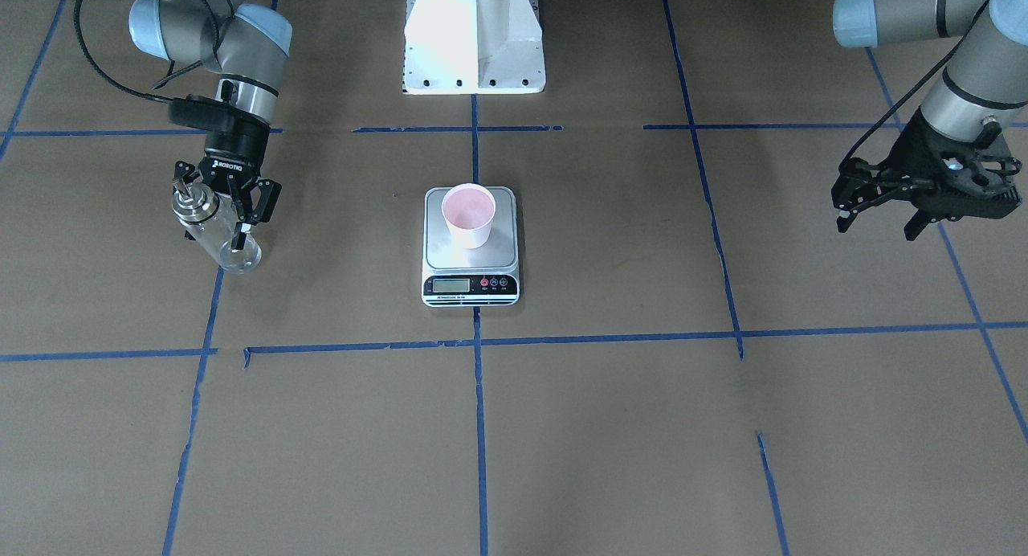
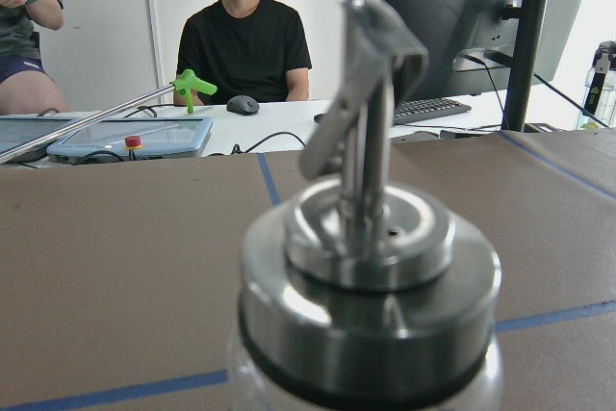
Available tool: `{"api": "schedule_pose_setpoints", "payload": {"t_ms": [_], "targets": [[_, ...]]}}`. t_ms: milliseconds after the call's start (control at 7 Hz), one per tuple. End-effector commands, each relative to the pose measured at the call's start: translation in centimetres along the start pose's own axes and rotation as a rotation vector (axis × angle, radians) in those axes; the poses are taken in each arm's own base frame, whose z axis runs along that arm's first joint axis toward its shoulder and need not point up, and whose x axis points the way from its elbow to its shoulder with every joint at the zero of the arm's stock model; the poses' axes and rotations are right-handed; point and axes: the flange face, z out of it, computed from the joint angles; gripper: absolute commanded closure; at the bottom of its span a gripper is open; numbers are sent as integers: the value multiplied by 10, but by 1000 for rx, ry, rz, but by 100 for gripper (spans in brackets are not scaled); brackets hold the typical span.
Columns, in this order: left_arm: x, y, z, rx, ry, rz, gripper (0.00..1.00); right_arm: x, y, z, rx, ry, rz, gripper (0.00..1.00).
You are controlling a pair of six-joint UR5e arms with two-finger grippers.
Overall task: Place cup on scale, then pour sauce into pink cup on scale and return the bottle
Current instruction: 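Lower the bottle with the right gripper onto its original spot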
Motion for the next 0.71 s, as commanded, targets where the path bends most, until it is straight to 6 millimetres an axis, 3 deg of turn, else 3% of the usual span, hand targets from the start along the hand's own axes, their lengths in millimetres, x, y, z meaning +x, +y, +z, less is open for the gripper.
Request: {"api": "schedule_pose_setpoints", "payload": {"t_ms": [0,571], "targets": [[1,0,-5,9,4,3,14,0,4,-1,-3,-1,-7,100],[0,-1,-7,12,5,2,12,1,7,0,-5,2,-13,100]]}}
